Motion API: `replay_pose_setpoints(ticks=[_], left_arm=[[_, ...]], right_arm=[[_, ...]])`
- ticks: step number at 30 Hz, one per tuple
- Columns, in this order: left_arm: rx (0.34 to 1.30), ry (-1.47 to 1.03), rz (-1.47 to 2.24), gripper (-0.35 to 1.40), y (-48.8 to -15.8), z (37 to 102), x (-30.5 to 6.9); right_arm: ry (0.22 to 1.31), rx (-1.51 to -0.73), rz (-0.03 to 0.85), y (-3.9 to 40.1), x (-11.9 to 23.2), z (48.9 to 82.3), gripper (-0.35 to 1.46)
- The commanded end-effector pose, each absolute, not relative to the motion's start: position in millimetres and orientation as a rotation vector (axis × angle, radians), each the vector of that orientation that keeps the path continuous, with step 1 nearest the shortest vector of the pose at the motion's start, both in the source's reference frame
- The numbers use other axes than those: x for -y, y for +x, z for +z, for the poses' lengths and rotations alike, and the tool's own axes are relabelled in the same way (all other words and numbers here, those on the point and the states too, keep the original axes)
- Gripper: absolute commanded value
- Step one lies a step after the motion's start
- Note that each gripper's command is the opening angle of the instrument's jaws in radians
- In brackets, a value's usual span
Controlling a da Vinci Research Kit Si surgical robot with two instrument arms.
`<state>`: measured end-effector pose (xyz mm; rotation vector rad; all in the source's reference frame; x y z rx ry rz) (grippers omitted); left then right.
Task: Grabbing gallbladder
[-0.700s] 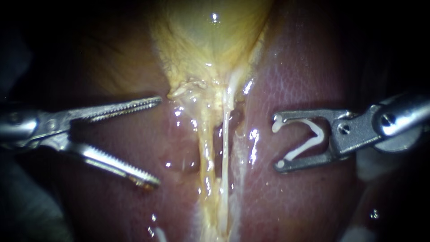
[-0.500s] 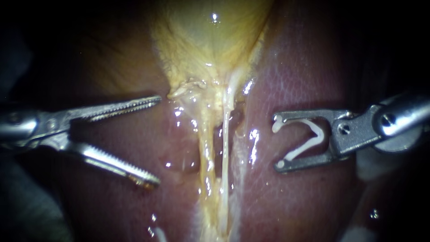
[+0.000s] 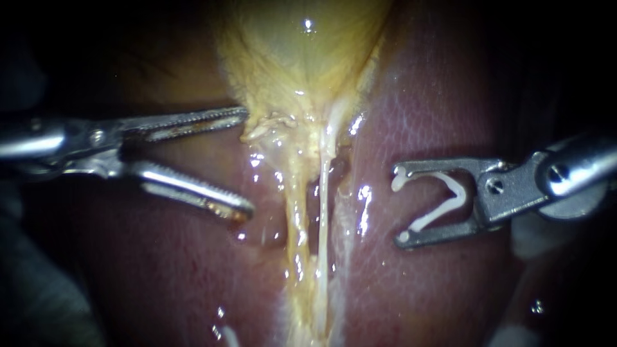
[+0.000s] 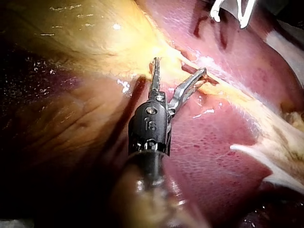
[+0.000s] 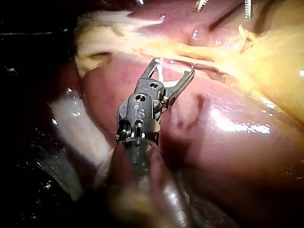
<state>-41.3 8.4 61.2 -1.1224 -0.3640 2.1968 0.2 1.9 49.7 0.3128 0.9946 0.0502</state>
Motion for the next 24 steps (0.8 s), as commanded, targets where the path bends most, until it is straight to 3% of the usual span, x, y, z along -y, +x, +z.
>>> replay_pose_setpoints(ticks=[1, 17, 24], left_arm=[[0.369, -1.108, 2.191, 0.57, -41.5, 61.5, -8.7], [0.386, -1.015, 2.171, 0.52, -42.5, 64.5, -10.2], [0.39, -0.966, 2.126, 0.14, -42.2, 64.4, -10.3]], right_arm=[[0.313, -0.995, 0.05, 0.2, -1.9, 49.7, 0.5], [0.313, -0.995, 0.049, 0.1, -1.8, 49.6, 0.5], [0.313, -0.995, 0.049, 0.1, -1.8, 49.6, 0.5]])
